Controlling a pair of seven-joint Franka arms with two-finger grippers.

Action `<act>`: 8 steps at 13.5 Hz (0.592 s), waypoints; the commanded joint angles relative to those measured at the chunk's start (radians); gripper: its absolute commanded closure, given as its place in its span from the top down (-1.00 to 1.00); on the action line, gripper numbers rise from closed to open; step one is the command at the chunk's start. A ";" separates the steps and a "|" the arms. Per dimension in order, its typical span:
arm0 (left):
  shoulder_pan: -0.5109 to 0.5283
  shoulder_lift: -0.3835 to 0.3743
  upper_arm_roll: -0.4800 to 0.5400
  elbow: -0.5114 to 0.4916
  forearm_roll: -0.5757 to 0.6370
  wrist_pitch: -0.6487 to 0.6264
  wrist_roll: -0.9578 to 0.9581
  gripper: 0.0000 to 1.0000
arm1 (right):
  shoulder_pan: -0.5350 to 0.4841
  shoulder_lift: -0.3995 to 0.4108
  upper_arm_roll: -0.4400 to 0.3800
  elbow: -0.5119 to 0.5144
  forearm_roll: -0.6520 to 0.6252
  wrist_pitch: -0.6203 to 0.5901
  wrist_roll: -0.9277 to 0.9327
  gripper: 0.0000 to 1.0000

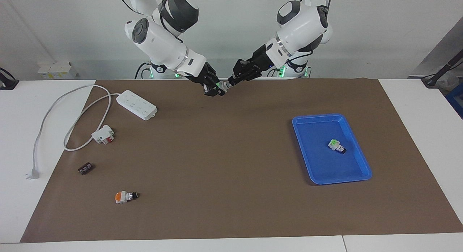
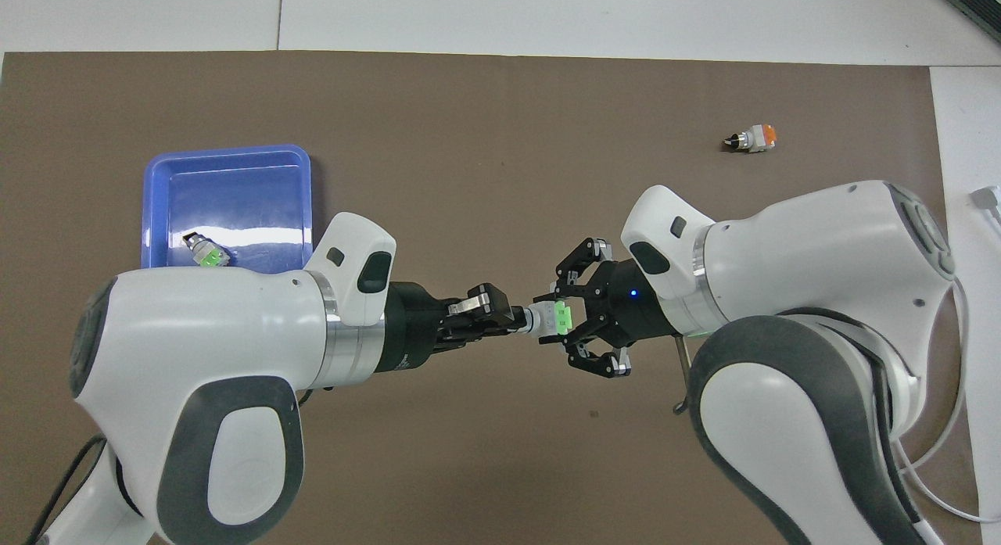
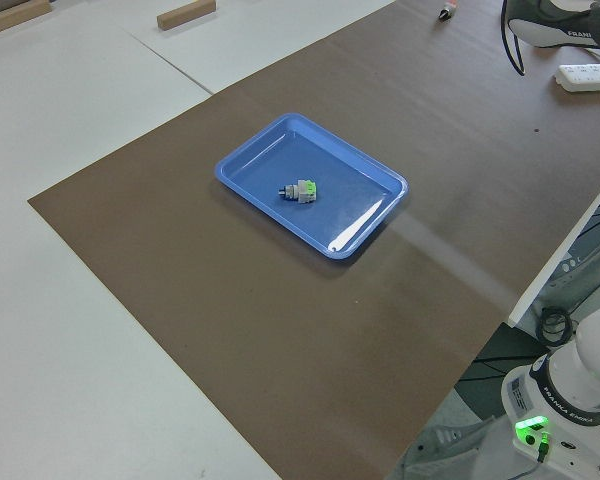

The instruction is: Turn and place switch with both arms

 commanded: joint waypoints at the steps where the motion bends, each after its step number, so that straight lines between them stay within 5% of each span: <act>1: 0.018 -0.010 -0.009 0.001 -0.019 -0.020 -0.115 -1.00 | 0.003 -0.009 0.004 -0.011 -0.013 0.016 0.025 -1.00; 8: 0.022 -0.010 -0.003 0.004 -0.054 -0.013 -0.343 -1.00 | 0.003 -0.007 0.004 -0.011 -0.014 0.017 0.040 -1.00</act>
